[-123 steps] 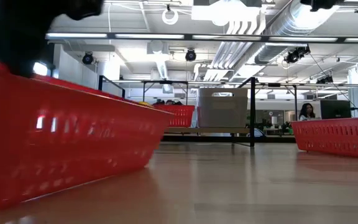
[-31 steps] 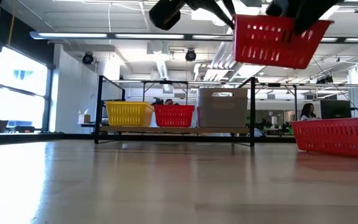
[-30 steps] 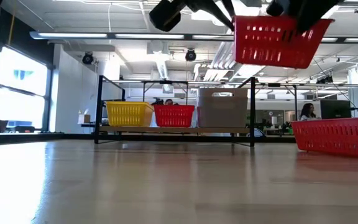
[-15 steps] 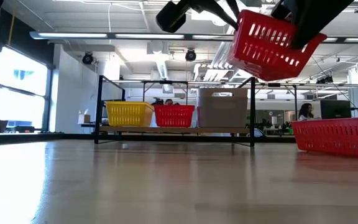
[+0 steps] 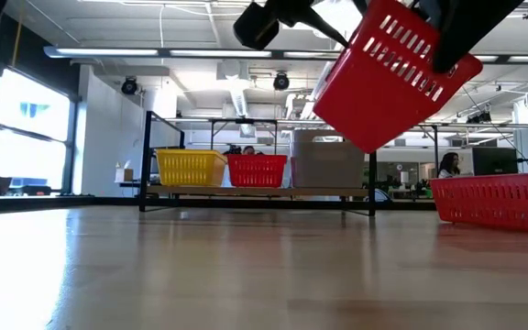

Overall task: Stack baskets on shelf by color
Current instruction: Stack the bottom red basket on top of the red basket on the shelf

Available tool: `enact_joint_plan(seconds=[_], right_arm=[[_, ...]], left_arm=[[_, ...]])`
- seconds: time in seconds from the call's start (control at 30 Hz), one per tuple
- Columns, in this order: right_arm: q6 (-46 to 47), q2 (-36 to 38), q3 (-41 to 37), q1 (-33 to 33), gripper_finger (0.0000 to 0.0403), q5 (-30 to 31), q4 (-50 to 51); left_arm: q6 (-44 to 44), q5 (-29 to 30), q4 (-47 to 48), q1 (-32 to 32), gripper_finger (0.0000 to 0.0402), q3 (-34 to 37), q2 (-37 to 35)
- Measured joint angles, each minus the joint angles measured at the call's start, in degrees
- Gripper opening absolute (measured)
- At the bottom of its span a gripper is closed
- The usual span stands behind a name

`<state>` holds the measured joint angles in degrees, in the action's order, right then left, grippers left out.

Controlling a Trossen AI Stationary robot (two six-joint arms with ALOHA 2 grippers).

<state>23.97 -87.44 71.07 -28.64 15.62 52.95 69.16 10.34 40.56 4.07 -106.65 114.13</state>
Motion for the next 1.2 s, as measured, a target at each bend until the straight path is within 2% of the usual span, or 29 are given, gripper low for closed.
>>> enact_joint_plan(seconds=[0.1,0.27,0.63,0.93,1.2], right_arm=[[0.0,0.0,0.0,0.0,0.0,0.2,0.1],[1.2,0.0,0.0,0.0,0.0,0.9,1.1],[1.4,0.1,0.4,0.1,0.0,0.5,3.2],[-3.7,0.1,5.9,2.7,0.0,0.5,1.8],[-7.2,0.1,11.2,8.7,0.0,1.4,1.7]], left_arm=[[-2.7,-3.2,0.1,-0.9,0.0136,0.0,0.0],[-4.8,-5.0,2.1,-1.3,0.0137,0.0,0.0],[-8.3,-3.7,11.8,-1.4,0.0131,0.0,-3.7],[-15.4,3.0,17.8,-1.9,0.0131,0.0,-10.0],[-22.7,9.7,21.2,-3.7,0.0131,0.0,-17.2]])
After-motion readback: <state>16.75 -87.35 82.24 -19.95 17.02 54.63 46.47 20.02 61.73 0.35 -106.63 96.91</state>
